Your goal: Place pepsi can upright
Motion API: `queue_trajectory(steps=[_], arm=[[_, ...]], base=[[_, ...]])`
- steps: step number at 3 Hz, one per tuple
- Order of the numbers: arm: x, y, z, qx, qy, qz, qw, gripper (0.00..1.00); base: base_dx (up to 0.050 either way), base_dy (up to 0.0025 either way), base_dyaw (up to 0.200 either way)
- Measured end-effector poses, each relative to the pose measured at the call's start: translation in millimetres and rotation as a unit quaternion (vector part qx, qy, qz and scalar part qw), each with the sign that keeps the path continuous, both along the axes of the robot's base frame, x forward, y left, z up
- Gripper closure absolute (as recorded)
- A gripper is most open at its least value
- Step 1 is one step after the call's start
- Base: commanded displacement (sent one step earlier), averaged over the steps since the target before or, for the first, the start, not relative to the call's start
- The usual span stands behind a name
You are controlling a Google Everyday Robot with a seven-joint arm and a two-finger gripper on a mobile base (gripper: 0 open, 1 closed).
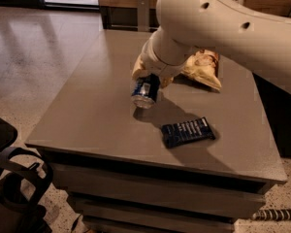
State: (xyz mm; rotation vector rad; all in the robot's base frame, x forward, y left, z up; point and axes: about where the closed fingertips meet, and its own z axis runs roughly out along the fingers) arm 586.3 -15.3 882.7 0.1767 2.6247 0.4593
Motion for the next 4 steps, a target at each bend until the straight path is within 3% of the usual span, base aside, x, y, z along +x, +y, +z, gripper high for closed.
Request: queue_trajectory(steps=[1, 2, 3, 4], arm=[[18, -33, 20, 0.023, -0.104, 0.030, 0.9938, 1.00], [35, -47, 36, 0.065, -0.170, 0.038, 0.9825, 1.00], [50, -52, 58, 0.102, -0.227, 0.052, 0.9671, 1.00], [58, -55, 81, 0.086, -0.281, 0.111, 0.9495, 1.00]], base=[[0.000, 0.00000, 0.000], [0.000, 0.00000, 0.000], [0.000, 0.00000, 0.000], [0.000, 0.00000, 0.000]])
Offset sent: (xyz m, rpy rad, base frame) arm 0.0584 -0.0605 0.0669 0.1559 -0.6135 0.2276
